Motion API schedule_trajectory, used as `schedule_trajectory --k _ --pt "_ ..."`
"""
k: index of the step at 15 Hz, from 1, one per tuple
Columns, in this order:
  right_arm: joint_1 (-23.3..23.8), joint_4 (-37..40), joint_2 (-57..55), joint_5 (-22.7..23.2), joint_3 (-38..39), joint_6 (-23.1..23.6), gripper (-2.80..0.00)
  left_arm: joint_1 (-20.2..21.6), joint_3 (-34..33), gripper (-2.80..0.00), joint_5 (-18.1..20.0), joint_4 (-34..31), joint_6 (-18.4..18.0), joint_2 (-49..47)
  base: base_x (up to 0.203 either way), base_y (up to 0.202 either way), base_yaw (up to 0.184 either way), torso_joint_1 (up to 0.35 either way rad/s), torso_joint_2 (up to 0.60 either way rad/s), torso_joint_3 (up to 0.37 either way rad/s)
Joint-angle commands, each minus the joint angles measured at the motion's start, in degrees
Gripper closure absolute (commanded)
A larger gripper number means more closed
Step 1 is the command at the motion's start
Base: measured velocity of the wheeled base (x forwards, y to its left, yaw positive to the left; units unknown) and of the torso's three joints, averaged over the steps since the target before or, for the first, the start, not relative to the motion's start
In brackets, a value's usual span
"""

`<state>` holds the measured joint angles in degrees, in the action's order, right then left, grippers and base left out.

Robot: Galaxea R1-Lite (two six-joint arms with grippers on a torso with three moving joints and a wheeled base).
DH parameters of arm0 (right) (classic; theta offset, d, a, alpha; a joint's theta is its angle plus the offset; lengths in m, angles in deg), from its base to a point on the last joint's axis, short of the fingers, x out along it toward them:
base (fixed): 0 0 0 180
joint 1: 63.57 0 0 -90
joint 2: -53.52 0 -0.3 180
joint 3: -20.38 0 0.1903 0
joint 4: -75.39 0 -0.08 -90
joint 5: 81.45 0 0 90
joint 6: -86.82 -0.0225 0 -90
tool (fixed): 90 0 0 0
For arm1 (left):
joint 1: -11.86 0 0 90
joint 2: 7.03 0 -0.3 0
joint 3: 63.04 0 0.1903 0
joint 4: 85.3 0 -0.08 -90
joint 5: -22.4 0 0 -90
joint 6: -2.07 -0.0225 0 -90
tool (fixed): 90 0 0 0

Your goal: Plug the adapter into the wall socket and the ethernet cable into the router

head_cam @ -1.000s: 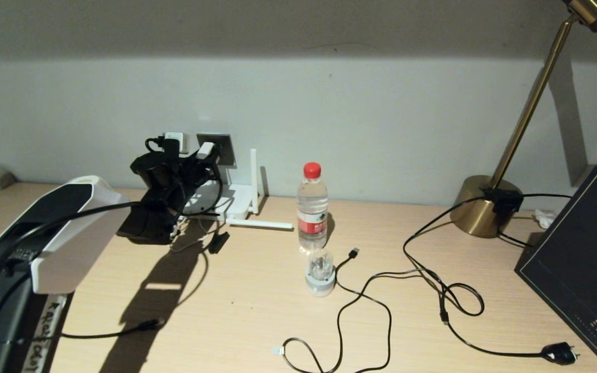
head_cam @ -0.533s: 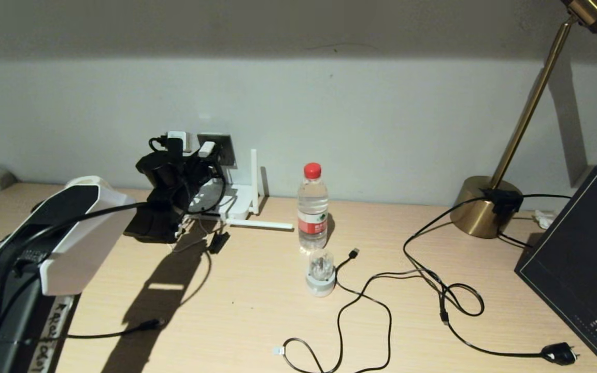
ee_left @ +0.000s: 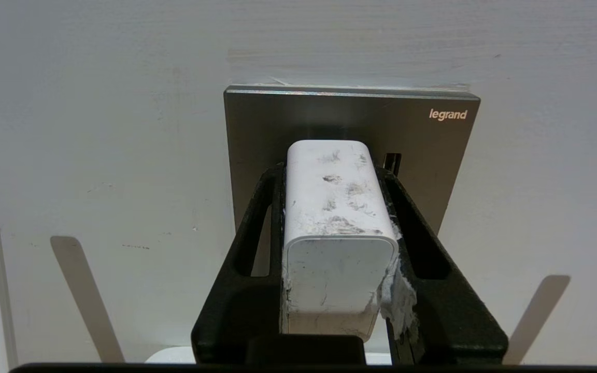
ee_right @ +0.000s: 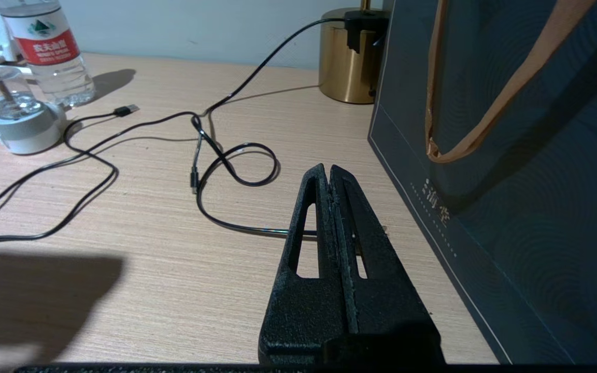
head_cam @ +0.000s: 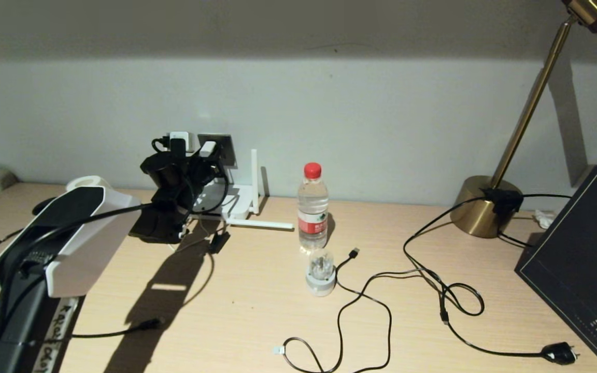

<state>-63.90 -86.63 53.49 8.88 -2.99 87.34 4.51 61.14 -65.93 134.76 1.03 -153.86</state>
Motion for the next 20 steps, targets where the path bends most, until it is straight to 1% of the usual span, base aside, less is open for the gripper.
schedule_trajectory --k 1,8,10,13,16,20 --pt "-0.02 -0.06 -0.06 0.02 2.02 0.00 0.00 0.06 0.09 0.00 0.09 0.21 -0.02 -0.38 0.000 0.000 0.000 0.000 0.00 0.000" --pt "-0.02 -0.06 -0.06 0.02 2.02 0.00 0.00 0.18 0.09 0.00 0.30 0.29 0.05 -0.68 0.000 0.000 0.000 0.000 0.00 0.000" --pt "-0.02 -0.06 -0.06 0.02 2.02 0.00 0.00 0.49 0.09 0.00 1.74 0.13 -0.02 -0.64 0.000 0.000 0.000 0.000 0.00 0.000" --pt "-0.02 -0.06 -0.06 0.02 2.02 0.00 0.00 1.01 -0.10 0.00 2.50 -0.26 -0.02 0.05 0.000 0.000 0.000 0.000 0.00 0.000" --pt "-0.02 -0.06 -0.06 0.02 2.02 0.07 0.00 1.46 -0.35 0.00 3.60 -2.08 -0.11 0.67 0.000 0.000 0.000 0.000 0.00 0.000" --pt "-0.02 -0.06 -0.06 0.02 2.02 0.00 0.00 1.55 -0.35 0.00 4.75 -2.17 -0.19 0.50 0.000 0.000 0.000 0.000 0.00 0.000"
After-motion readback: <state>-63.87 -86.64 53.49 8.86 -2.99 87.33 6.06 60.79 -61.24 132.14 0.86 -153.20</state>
